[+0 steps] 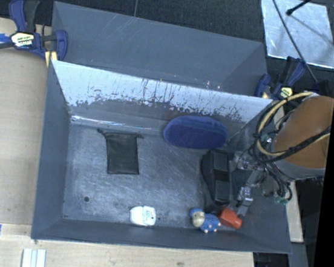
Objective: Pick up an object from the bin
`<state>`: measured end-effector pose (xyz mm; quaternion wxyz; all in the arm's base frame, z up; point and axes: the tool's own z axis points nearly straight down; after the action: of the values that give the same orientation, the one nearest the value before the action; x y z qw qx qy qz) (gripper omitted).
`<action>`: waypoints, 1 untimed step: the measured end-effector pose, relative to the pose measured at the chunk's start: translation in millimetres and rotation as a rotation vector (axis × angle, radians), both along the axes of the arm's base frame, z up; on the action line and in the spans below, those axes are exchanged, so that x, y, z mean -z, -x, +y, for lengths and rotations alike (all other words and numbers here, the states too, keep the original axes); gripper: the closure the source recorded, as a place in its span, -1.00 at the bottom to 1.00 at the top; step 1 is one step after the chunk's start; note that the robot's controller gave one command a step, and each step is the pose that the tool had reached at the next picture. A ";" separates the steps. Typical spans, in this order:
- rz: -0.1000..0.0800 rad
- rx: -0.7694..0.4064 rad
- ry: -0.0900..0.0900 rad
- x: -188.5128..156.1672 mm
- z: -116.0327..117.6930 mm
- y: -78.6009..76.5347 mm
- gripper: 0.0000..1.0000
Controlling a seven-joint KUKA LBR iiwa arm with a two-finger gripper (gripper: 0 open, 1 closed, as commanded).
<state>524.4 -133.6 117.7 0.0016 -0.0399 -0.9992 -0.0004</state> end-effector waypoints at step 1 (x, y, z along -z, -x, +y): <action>-0.006 0.139 0.007 47.2 12.9 -29.6 -1.00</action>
Offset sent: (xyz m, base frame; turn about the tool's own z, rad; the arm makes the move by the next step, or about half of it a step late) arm 0.0290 0.0170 -0.0477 0.1394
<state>554.1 -120.7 70.6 -0.0014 -0.1094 -0.9940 0.0031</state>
